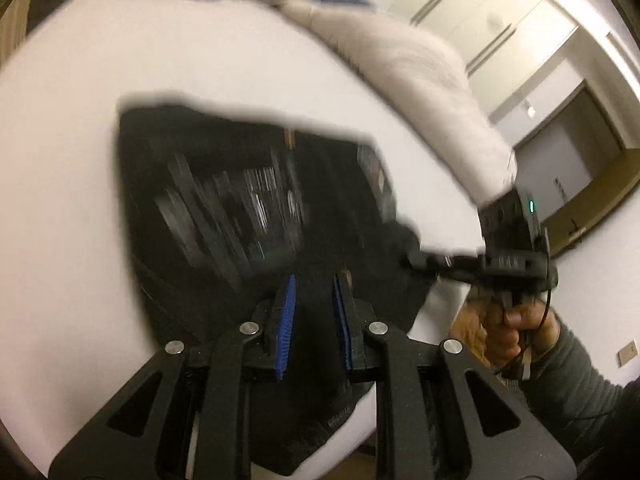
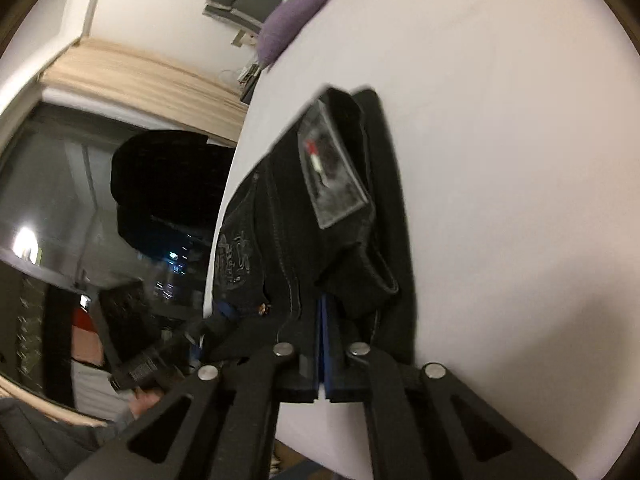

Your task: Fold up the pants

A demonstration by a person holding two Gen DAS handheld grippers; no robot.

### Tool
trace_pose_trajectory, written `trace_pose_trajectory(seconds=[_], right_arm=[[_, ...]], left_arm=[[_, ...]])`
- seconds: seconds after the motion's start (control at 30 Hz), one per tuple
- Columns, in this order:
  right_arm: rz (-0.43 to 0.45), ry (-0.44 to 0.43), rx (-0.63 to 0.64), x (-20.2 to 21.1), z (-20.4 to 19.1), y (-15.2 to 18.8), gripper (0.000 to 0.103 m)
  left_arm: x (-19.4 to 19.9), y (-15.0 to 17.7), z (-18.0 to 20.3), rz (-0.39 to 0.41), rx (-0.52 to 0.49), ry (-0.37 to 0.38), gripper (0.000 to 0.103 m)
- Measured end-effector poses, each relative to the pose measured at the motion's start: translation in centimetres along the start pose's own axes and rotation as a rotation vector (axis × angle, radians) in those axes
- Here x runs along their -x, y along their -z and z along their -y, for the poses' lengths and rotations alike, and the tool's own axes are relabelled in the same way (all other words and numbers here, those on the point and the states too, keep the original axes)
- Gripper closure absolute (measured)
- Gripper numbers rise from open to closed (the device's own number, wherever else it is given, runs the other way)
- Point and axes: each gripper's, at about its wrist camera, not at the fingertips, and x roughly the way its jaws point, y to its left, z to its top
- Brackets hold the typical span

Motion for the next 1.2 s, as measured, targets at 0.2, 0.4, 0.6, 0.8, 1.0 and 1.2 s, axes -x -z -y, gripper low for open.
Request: trace_pose_trajectory(seconds=[0.2, 0.4, 0.6, 0.8, 1.0, 1.2], right_arm=[[0.092, -0.097, 0.133, 0.7, -5.1, -4.8, 0.039], [-0.015, 0.019, 0.085, -4.5, -1.3, -7.5, 0.04], [0.084, 0.001, 0.033, 0.9, 1.5, -4.6, 0.023], [0.128, 0.021, 0.017, 3.9, 1.5, -5.3, 0.017], [-0.058, 0.064, -0.009, -1.7, 1.6, -6.5, 0.017], [-0.105, 0.044, 0.021, -4.3, 0.4, -7.8, 0.014]], left_arm=[[-2.6, -7.2, -2.4, 0.065, -0.018, -0.038, 0.085], [-9.0, -6.1, -8.1, -0.036, 0.104, -0.024, 0.085], [-5.0, -5.2, -7.4, 0.026, 0.106, -0.046, 0.085], [-1.7, -1.5, -8.5, 0.012, 0.21, -0.085, 0.085], [-1.6, 0.2, -9.6, -0.012, 0.309, -0.005, 0.085], [-2.2, -1.0, -11.0, -0.045, 0.409, 0.023, 0.085]])
